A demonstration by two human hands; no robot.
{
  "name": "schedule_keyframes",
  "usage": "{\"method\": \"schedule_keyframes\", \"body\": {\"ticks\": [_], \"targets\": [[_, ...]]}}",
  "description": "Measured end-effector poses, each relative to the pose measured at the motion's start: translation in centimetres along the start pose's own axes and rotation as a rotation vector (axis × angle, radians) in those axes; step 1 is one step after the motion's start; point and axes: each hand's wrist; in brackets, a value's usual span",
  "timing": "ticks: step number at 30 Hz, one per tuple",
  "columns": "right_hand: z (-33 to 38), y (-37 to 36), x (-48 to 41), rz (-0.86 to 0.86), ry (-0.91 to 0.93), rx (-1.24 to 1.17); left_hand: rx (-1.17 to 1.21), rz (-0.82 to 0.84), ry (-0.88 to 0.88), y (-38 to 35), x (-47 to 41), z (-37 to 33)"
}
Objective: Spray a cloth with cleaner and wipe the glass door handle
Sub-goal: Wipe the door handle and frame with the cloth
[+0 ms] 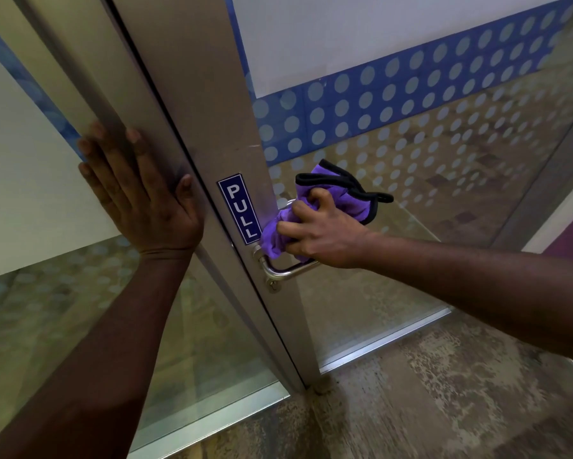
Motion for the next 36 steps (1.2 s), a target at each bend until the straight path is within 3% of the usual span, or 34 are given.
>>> {"method": "schedule_keyframes", "body": {"ticks": [10,19,25,28,36], "targets": [[-1.2,0.9,1.4,0.032,-0.049,0.074,-0.070,0.010,-0.032,-0.4,0.1,0.3],[-4.3,2.9,3.7,-0.338,-0.417,0.090,-0.034,-0.025,-0.045,-0.9,0.2,0.4],[-4.6,3.8,3.9,-0.420,-0.568,0.041,-0.041,-0.028,-0.042,-0.8,0.2,0.4],[-4.1,3.3,3.5,-0.352,-0.419,0.005,-0.036,-0.022,-0.045,-0.8,0.2,0.3],[-1.5,1.2,0.7,0.022,0.100,0.013,-0.025,-0.024,-0.051,-0.8,0.4,0.5]]}}
Point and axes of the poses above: each hand's wrist, its own x-axis away from the middle knuckle, its own y-axis out of the back of the hand, z = x × y, and after that the axes turned 5 degrees about x, right-handed
